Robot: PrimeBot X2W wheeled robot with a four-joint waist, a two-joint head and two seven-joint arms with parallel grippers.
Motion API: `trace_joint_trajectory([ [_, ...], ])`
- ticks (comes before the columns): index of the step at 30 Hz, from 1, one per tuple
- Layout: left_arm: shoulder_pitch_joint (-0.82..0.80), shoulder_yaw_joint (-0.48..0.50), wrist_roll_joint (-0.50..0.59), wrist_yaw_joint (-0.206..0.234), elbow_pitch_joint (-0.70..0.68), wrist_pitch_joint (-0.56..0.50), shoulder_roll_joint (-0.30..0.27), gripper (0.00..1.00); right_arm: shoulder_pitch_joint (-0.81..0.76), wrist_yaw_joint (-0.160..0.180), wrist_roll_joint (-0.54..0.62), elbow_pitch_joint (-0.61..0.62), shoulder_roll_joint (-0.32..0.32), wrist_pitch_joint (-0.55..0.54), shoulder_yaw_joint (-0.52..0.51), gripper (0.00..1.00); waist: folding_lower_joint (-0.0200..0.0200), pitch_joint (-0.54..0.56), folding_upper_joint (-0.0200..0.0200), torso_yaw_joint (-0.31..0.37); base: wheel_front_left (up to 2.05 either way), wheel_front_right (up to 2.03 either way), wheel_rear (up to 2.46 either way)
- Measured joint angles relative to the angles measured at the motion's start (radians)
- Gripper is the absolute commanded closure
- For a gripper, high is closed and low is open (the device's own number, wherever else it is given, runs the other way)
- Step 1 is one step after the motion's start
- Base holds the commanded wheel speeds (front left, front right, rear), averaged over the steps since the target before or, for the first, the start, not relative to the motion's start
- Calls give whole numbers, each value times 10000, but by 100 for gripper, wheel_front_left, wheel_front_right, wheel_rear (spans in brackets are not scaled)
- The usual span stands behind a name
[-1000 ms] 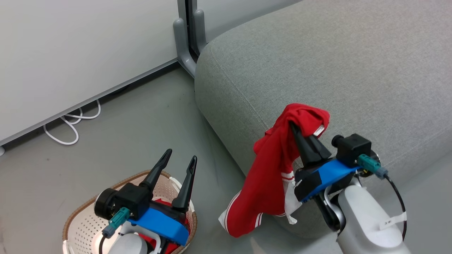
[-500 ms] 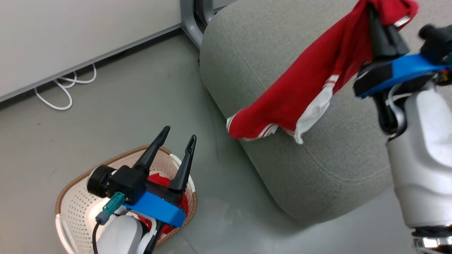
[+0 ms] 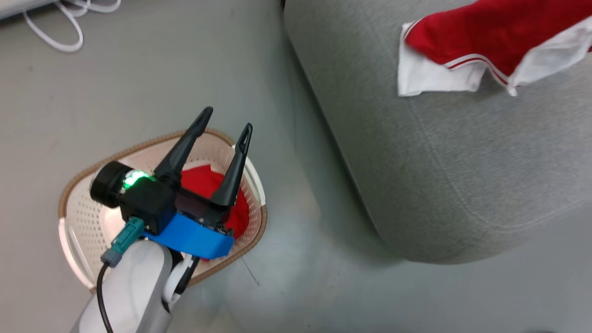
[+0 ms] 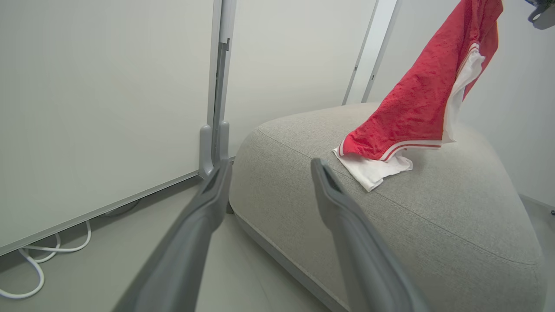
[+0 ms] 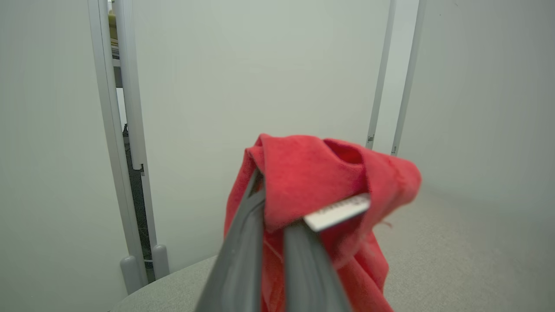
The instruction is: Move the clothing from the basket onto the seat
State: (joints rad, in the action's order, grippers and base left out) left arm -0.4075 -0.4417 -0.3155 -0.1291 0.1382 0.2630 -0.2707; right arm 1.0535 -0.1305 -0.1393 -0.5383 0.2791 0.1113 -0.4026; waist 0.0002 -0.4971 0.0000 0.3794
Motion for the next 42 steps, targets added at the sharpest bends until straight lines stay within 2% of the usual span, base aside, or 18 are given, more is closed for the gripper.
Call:
trace_joint_trajectory([
  [12,-591,-232,282,0,-499,0,-437,0,-439,-2,621,-2109,13,1028,-1452,100,0,-1840,0,-661,0,0,0],
  [23,-646,-207,330,0,-506,0,-362,0,-395,-2,1187,-3352,-146,1411,-1960,100,-1,-2055,0,-851,0,0,0],
  [25,-660,-207,330,0,-489,0,-347,0,-328,-2,1304,-3455,-153,1427,-1962,0,-1,-2001,0,-842,0,0,0],
  [42,-518,-12,341,0,-127,0,113,0,-802,-2,1814,-3733,-500,1499,-1762,0,-2,-988,0,-928,0,0,0],
])
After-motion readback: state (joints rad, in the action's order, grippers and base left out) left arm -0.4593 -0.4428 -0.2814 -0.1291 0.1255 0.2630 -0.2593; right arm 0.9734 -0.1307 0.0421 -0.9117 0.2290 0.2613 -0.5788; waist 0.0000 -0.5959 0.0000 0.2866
